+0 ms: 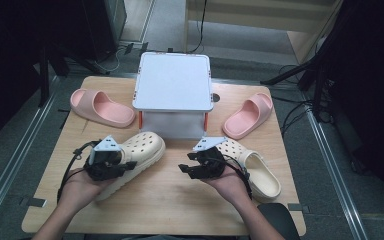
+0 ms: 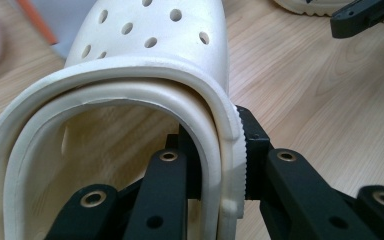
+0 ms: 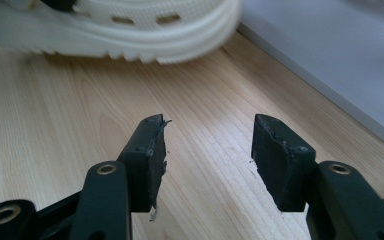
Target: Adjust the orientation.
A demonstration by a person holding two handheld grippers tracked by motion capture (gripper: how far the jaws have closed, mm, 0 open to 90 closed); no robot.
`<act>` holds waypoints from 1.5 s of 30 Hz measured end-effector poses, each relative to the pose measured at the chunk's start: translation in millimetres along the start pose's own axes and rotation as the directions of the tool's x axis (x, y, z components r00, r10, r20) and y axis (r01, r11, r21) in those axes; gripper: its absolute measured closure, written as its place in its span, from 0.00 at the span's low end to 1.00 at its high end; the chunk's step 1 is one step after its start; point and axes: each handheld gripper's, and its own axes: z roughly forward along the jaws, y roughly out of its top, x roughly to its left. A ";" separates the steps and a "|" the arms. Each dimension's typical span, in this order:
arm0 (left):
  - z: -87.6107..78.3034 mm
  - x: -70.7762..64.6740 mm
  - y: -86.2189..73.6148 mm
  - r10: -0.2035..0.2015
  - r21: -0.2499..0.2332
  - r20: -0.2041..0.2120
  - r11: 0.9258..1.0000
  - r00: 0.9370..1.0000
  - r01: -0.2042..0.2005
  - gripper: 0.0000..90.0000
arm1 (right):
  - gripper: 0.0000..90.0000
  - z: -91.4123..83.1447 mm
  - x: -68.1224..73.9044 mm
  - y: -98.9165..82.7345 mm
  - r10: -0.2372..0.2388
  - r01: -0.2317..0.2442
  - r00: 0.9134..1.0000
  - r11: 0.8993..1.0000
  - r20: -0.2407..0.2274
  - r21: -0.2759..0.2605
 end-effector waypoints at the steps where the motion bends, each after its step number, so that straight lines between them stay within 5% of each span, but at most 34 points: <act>1: 5.0 -2.7 3.0 -0.004 0.004 0.012 1.000 1.000 0.004 0.86 | 0.53 -0.8 -0.1 -0.6 0.000 0.000 1.000 1.000 0.000 -0.003; 11: 48.0 -28.8 20.6 0.063 0.077 0.050 0.995 0.997 -0.067 0.86 | 0.54 -10.2 1.0 -10.1 0.027 -0.026 0.999 0.999 0.020 -0.023; 19: 57.6 -35.8 19.6 0.123 0.116 0.084 0.984 0.989 -0.132 0.85 | 0.54 -13.6 3.8 -16.7 0.046 -0.045 0.998 0.999 0.040 -0.031; 25: 46.1 -31.1 21.3 0.139 0.090 0.153 0.984 0.978 -0.154 0.73 | 0.54 -14.4 4.3 -18.0 0.070 -0.068 0.996 0.996 0.049 -0.052; 32: 19.2 -16.7 27.8 0.112 0.077 0.172 0.989 0.979 -0.127 0.69 | 0.56 -12.9 5.5 -16.7 0.095 -0.092 0.994 0.993 0.048 -0.074; 39: -7.5 3.5 30.7 0.120 0.033 0.169 0.991 0.978 -0.128 0.76 | 0.62 -8.2 10.5 -13.0 0.095 -0.092 0.994 0.994 0.059 -0.057; 45: -11.7 24.7 28.1 0.098 0.047 0.141 0.993 0.985 -0.105 0.87 | 0.73 -0.5 14.8 -8.8 0.094 -0.092 0.994 0.995 0.050 -0.047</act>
